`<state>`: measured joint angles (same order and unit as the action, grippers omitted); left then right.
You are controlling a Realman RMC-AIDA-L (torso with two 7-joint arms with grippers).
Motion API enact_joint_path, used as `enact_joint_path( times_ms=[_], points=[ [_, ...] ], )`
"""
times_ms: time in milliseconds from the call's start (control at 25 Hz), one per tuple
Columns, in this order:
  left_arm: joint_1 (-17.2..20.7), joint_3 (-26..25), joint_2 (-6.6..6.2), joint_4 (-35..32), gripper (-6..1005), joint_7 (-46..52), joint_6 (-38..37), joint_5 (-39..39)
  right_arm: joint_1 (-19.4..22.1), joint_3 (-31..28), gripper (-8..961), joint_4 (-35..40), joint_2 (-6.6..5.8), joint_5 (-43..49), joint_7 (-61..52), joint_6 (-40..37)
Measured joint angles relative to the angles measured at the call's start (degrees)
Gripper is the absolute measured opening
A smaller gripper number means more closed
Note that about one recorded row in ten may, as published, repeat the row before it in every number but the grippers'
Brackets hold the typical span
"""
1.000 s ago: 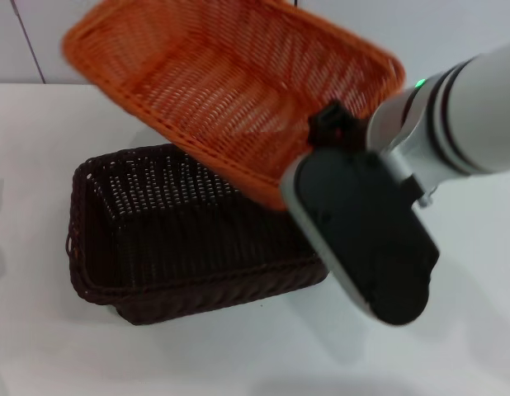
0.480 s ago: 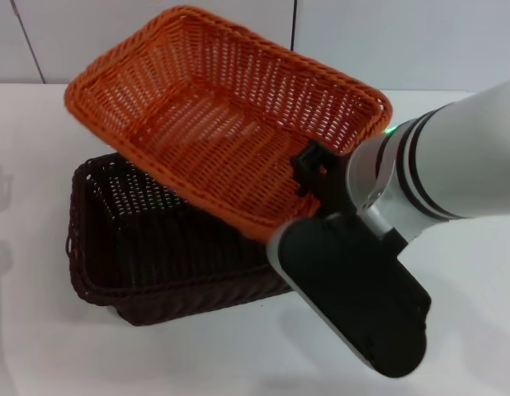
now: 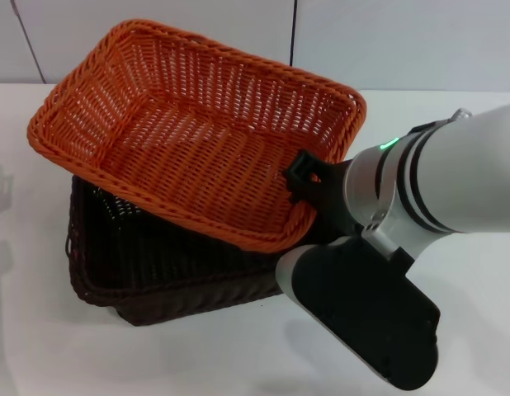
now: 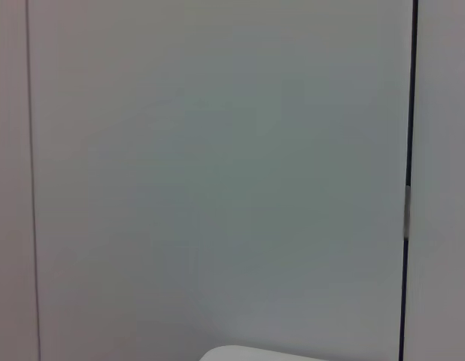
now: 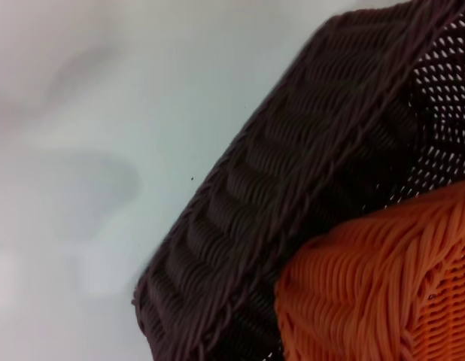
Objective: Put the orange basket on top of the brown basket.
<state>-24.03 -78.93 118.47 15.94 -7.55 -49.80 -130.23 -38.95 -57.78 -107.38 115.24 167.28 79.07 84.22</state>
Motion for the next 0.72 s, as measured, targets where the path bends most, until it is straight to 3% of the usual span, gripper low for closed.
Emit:
enact_joint_path(
  times_ms=[480,720],
  points=[
    [0.10,0.00,0.00,-0.26,797,0.00,1.67,1.68,3.36,4.39,150,-3.49,-1.40,0.23,-13.40,0.72],
    [0.04,0.00,-0.05,-0.29,797,0.00,3.12,1.76,5.43,5.00,479,-8.91,-1.16,0.24,-14.50,3.70]
  ],
)
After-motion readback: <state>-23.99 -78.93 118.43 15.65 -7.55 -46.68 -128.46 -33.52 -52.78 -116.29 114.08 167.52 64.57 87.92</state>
